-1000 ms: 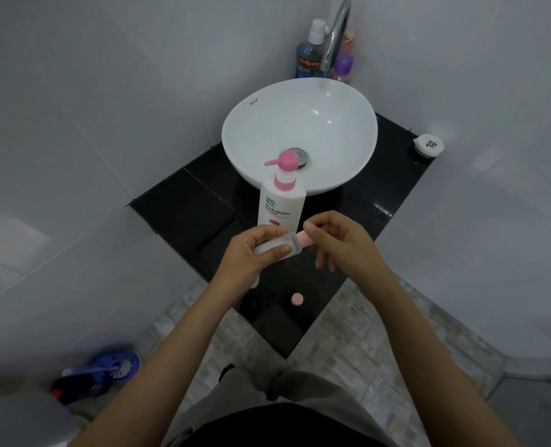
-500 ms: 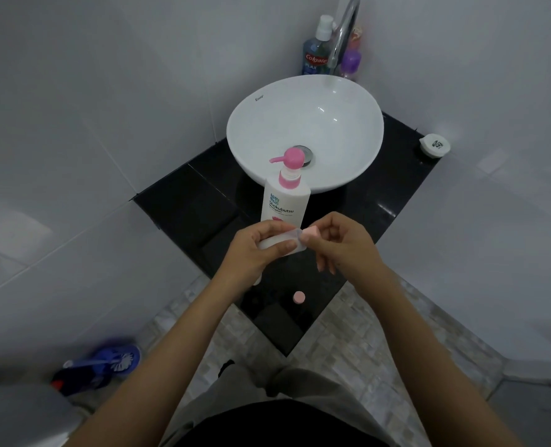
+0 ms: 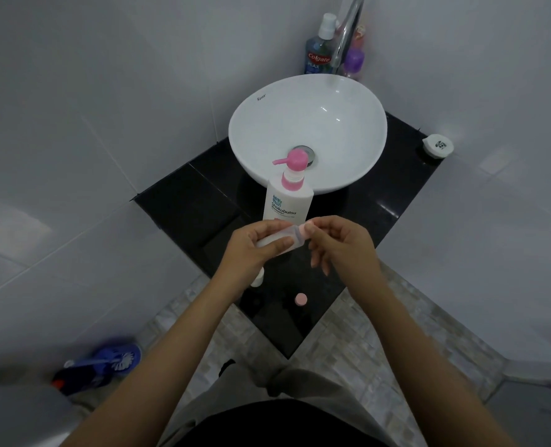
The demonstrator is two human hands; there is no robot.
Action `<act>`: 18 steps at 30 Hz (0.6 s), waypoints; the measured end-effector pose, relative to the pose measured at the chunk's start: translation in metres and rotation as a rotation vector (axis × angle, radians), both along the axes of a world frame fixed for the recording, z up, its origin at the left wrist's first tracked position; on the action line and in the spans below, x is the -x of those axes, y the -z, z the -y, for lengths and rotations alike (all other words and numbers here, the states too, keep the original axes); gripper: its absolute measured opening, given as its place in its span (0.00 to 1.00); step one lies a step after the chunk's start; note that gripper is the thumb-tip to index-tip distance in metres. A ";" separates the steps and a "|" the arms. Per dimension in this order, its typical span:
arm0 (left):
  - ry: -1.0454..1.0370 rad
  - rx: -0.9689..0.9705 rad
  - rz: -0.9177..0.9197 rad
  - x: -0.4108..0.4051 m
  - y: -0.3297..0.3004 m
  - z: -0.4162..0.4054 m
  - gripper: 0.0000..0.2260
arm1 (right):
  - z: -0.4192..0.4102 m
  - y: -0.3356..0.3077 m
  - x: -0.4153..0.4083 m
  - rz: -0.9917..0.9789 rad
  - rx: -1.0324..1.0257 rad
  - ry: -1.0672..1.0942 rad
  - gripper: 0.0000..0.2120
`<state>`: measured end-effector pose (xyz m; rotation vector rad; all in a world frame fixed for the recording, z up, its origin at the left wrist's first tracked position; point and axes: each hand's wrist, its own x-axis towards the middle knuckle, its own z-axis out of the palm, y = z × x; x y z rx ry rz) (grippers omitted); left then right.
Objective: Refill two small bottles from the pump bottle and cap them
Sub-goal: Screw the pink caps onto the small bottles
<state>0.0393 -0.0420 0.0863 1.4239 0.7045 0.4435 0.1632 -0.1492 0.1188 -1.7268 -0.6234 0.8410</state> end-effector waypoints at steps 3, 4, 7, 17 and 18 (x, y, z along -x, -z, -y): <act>-0.003 0.003 -0.003 -0.001 0.002 -0.002 0.12 | 0.000 0.002 0.000 -0.048 -0.019 -0.015 0.06; 0.000 -0.019 -0.006 -0.001 0.003 -0.003 0.12 | 0.000 0.004 0.000 -0.024 0.005 -0.015 0.06; -0.001 -0.068 -0.007 -0.002 0.006 -0.003 0.13 | -0.002 0.009 0.001 0.030 0.071 0.024 0.09; 0.048 -0.086 -0.062 0.014 0.022 -0.009 0.20 | -0.002 0.019 0.002 0.527 0.120 -0.147 0.10; 0.027 -0.101 -0.090 0.019 0.024 -0.012 0.20 | -0.002 0.023 0.001 0.638 0.139 -0.202 0.10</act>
